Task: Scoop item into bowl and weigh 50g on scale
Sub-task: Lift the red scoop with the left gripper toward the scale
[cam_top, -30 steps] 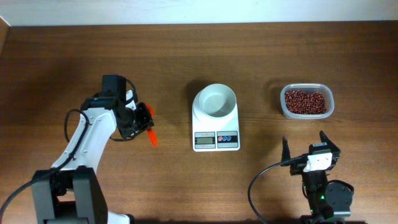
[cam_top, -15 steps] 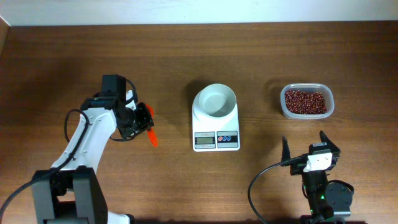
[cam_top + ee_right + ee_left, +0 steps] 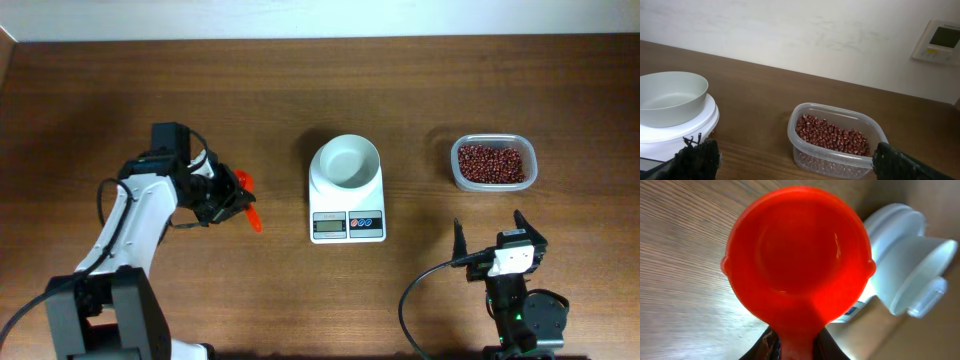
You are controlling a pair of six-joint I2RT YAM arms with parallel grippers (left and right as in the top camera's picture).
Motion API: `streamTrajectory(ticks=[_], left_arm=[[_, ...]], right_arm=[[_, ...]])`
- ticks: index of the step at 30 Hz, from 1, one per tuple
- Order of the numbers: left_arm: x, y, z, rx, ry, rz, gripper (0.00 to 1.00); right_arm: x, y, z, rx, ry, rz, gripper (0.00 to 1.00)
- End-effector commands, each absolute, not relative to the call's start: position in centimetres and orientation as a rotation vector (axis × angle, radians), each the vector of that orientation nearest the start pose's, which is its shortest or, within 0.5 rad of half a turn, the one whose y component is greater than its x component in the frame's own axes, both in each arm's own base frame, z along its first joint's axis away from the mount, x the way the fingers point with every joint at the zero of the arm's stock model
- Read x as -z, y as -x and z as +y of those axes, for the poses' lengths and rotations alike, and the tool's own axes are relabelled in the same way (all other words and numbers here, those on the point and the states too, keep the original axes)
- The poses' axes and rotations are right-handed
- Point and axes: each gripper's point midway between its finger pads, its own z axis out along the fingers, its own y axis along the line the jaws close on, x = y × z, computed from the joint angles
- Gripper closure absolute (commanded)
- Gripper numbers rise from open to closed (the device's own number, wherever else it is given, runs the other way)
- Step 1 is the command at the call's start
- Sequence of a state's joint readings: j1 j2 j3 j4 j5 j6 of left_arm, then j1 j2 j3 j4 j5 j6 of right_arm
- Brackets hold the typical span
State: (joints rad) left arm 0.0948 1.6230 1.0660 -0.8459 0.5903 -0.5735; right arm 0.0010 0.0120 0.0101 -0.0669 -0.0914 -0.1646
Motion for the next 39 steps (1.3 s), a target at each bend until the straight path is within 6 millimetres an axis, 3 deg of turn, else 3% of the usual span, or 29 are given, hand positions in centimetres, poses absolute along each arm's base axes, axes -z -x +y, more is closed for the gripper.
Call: streamTrajectory(ticks=[1, 2, 5, 14, 19, 27, 39], left_arm=[[-10.4, -32.1, -7.8, 1.093, 0.896, 2.787, 0.81], [-10.3, -32.4, -7.6, 1.074, 0.89, 2.781, 0.77], [-10.2, -32.7, -7.3, 1.039, 0.885, 2.773, 0.97], [-9.8, -30.8, -7.5, 1.045, 0.978, 2.842, 1.0], [-9.9, -30.6, -7.7, 1.055, 0.991, 2.849, 1.0], [-11.0, -30.3, -9.0, 1.214, 1.025, 2.829, 1.0], [-10.6, -29.8, -8.7, 1.166, 1.056, 2.853, 1.0]], right_arm=[[-15.7, -24.5, 1.8, 0.038, 0.211, 1.629, 0.01], [-15.7, -24.5, 1.8, 0.038, 0.211, 1.629, 0.01], [-15.7, -24.5, 1.8, 0.038, 0.211, 1.629, 0.01], [-15.7, -24.5, 1.8, 0.038, 0.211, 1.629, 0.01], [-15.7, -24.5, 1.8, 0.038, 0.211, 1.629, 0.01], [-15.7, -24.5, 1.8, 0.038, 0.211, 1.629, 0.01], [-15.7, -24.5, 1.8, 0.038, 0.212, 1.629, 0.01]])
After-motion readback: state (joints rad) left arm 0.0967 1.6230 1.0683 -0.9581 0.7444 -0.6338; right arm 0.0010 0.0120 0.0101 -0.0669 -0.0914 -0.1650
